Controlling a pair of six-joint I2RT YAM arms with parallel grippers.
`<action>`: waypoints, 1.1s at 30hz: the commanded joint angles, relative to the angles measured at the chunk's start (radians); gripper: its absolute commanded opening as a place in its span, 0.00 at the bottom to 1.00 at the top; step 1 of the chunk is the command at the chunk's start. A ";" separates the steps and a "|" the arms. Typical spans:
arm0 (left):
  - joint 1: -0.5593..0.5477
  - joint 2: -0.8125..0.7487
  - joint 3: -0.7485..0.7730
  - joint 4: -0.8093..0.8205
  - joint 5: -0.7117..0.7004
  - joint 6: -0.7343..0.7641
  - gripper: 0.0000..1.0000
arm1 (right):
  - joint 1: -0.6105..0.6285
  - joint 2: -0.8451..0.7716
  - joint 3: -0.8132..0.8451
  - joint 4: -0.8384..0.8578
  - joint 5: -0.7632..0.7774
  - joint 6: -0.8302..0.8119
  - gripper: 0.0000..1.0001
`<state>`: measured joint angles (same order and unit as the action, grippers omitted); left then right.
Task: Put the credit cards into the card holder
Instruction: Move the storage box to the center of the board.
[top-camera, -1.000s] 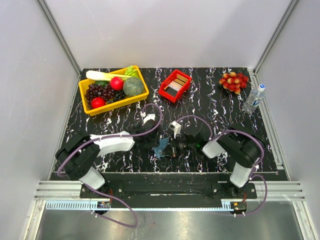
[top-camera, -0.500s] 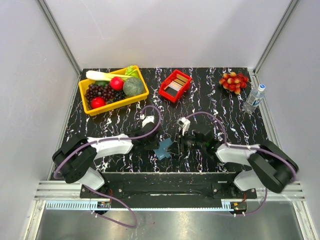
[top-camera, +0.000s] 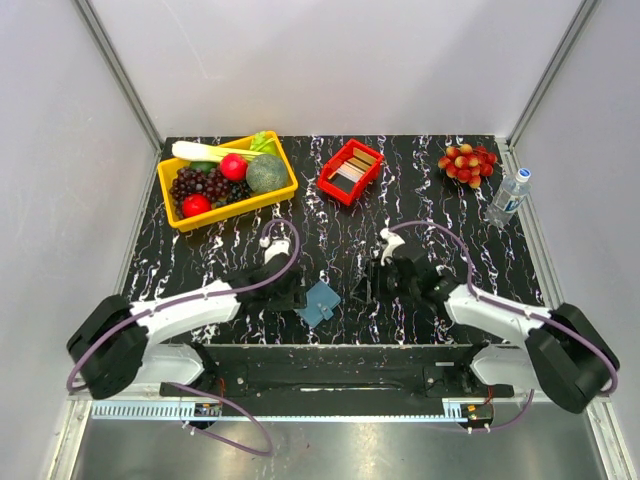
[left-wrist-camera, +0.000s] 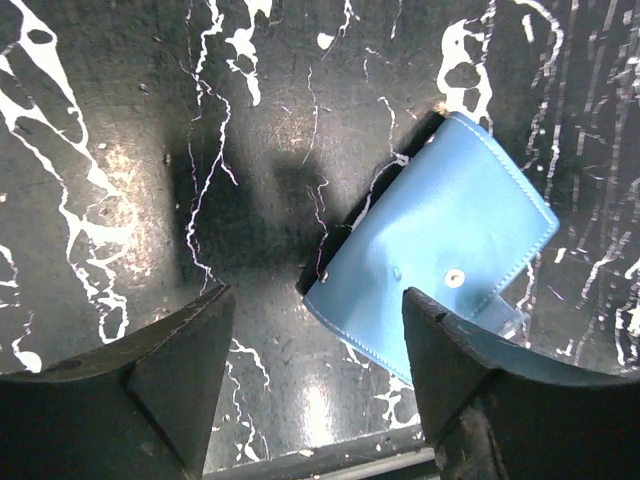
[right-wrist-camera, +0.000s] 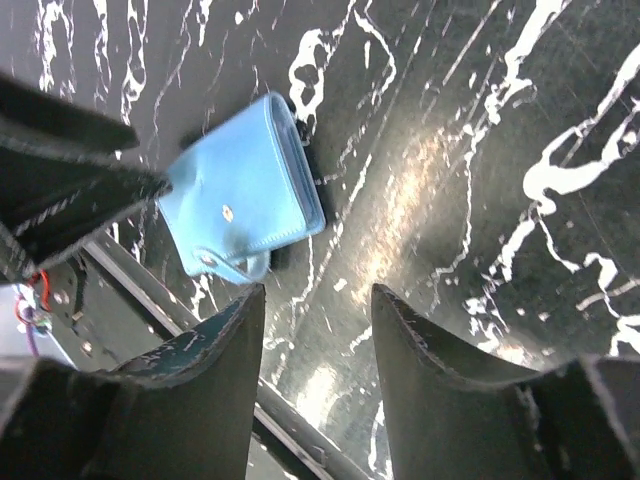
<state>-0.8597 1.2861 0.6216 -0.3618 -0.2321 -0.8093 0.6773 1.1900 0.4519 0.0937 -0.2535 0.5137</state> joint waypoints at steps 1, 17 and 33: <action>-0.001 -0.111 -0.017 -0.026 -0.032 0.019 0.73 | -0.007 0.120 0.154 -0.055 -0.032 0.110 0.50; 0.010 -0.222 0.056 -0.167 -0.167 0.032 0.99 | -0.246 0.492 0.838 -0.389 0.390 0.134 0.71; 0.031 -0.261 0.063 -0.183 -0.165 0.059 0.99 | -0.344 1.082 1.564 -0.586 0.458 -0.037 0.73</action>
<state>-0.8383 1.0401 0.6464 -0.5468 -0.3687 -0.7750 0.3359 2.2425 1.9266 -0.4656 0.1925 0.5343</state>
